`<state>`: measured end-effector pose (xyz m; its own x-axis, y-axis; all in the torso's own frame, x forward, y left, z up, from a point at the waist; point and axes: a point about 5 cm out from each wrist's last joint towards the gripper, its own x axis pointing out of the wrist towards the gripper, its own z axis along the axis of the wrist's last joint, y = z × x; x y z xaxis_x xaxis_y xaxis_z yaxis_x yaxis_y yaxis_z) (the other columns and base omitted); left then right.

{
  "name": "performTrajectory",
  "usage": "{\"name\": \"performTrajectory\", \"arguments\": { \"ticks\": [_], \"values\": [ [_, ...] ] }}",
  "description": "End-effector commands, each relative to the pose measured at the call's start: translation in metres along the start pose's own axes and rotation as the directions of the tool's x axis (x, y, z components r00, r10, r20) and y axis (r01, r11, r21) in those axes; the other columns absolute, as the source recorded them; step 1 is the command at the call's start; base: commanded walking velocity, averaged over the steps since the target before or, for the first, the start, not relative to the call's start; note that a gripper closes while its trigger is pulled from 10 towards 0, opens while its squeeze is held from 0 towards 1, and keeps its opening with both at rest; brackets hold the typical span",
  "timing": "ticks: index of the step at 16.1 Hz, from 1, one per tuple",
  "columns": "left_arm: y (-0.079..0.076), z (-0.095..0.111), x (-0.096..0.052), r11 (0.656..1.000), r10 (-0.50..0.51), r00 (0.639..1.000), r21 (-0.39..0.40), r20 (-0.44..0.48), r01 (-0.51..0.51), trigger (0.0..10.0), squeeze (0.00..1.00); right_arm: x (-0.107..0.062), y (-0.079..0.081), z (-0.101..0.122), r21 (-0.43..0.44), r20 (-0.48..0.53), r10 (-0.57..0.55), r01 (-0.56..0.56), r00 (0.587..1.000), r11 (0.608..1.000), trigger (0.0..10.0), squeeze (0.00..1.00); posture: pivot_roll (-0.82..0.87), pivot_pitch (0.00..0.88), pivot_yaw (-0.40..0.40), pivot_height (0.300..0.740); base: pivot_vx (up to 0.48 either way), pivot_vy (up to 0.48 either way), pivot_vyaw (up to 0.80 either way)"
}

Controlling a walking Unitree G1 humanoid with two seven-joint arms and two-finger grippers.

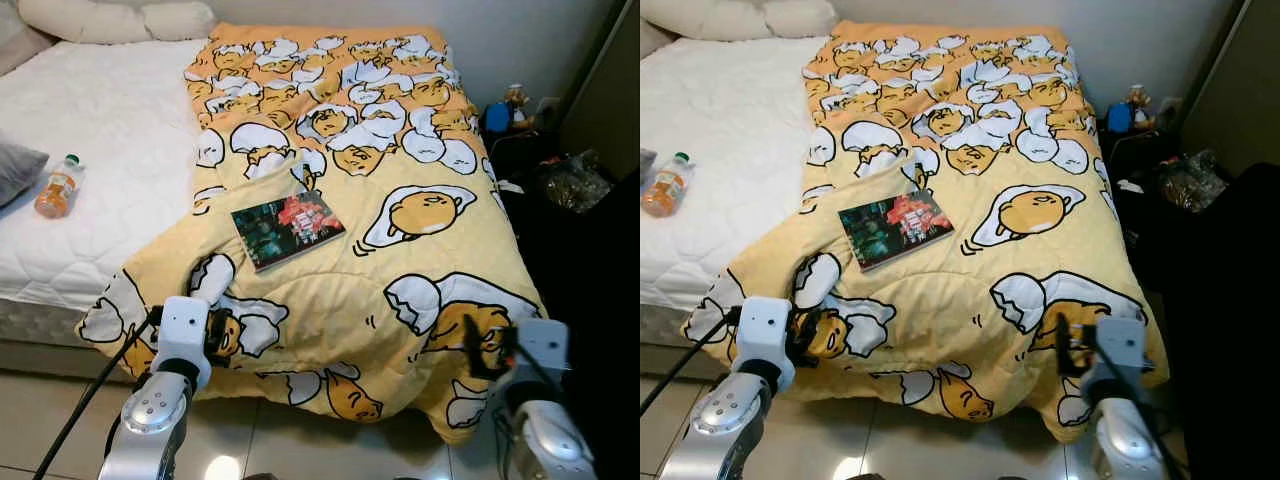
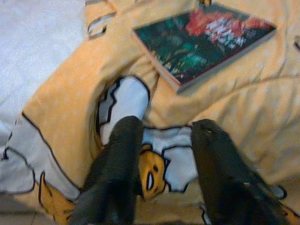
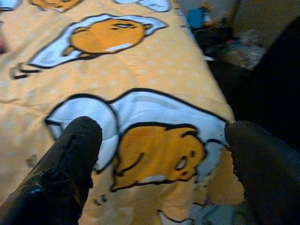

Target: Clean up the room

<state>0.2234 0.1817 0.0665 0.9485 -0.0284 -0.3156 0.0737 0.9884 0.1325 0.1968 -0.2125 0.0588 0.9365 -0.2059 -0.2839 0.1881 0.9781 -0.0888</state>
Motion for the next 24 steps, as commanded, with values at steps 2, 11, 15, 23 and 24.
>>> {"name": "performTrajectory", "arguments": {
  "ticks": [2, 11, 15, 23, 24],
  "values": [
    [-0.003, 0.007, -0.004, 1.000, -0.022, 0.998, 0.004, 0.053, 0.022, 10.0, 1.00, -0.003, -0.004, 0.009, -0.025, 0.053, -0.043, 0.044, 0.998, 0.999, 10.0, 1.00, -0.11, 0.000, 0.037, 0.740, 0.000, 0.000, 0.00],
    [0.001, 0.010, 0.016, 1.000, -0.018, 0.998, -0.017, 0.059, 0.019, 10.0, 1.00, 0.022, 0.019, 0.031, 0.014, 0.115, 0.052, -0.053, 0.992, 0.998, 10.0, 1.00, -0.19, 0.000, 0.086, 0.740, 0.000, 0.000, 0.30],
    [-0.001, 0.019, 0.019, 1.000, -0.006, 0.997, -0.024, 0.080, 0.008, 10.0, 1.00, 0.022, 0.023, 0.041, -0.002, 0.151, 0.079, -0.080, 0.985, 0.997, 10.0, 1.00, -0.18, 0.000, 0.077, 0.740, 0.000, 0.000, 0.00],
    [0.005, 0.036, 0.028, 0.999, -0.004, 0.993, -0.031, 0.122, 0.008, 10.0, 1.00, 0.032, 0.020, 0.044, 0.158, 0.161, -0.040, 0.015, 0.986, 0.987, 10.0, 1.00, -0.13, 0.000, 0.053, 0.740, 0.110, 0.000, 0.00],
    [0.008, 0.040, 0.030, 0.999, 0.005, 0.991, -0.032, 0.131, -0.001, 10.0, 1.00, 0.034, 0.018, 0.041, 0.137, 0.125, -0.091, 0.074, 0.988, 0.988, 10.0, 1.00, -0.12, 0.000, 0.051, 0.740, 0.319, 0.000, 0.00]
  ]
}}
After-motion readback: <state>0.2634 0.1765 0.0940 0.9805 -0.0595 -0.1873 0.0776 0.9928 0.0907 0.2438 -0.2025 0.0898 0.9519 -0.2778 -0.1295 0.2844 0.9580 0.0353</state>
